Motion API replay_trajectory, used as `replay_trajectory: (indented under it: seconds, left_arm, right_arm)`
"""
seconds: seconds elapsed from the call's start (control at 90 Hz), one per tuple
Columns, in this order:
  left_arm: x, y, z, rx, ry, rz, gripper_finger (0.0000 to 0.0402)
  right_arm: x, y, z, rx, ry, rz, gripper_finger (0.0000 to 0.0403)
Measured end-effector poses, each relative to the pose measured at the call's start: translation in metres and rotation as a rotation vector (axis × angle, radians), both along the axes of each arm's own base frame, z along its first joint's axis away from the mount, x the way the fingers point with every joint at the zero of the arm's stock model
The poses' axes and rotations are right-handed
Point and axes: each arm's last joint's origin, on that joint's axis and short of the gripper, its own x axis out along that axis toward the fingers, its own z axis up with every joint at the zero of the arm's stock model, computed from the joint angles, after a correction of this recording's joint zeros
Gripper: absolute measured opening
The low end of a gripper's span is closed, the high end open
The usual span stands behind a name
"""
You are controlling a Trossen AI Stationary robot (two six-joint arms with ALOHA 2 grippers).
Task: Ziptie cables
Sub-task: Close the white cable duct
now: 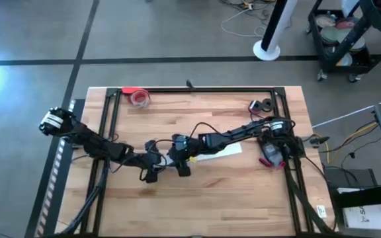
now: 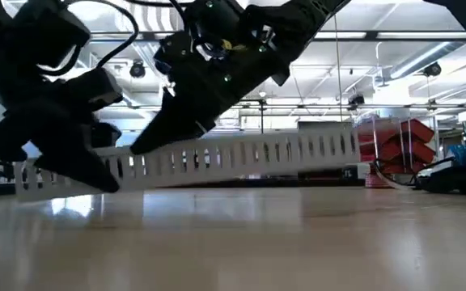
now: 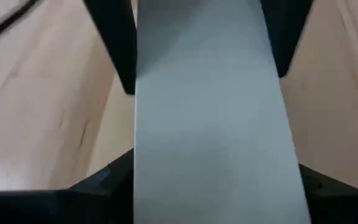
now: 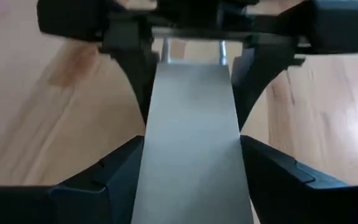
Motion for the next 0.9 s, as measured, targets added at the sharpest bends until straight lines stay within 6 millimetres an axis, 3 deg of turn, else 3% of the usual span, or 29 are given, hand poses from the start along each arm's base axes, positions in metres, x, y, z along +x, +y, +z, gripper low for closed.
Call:
replay_trajectory:
  seconds: [0.344, 0.667, 0.9]
  left_arm:
    - [0.010, 0.000, 0.014, -0.017, -0.016, 0.008, 0.0252]
    - [-0.011, -0.004, 0.021, -0.109, 0.045, 0.017, 0.0247]
    - [-0.025, -0.009, 0.007, -0.162, 0.027, 0.050, 0.0233]
  right_arm:
    - [0.000, -0.003, 0.000, -0.015, -0.011, -0.014, 0.0220]
    - [-0.017, -0.009, -0.024, -0.006, 0.073, -0.029, 0.0223]
    - [-0.019, -0.009, -0.025, 0.003, 0.086, -0.019, 0.0229]
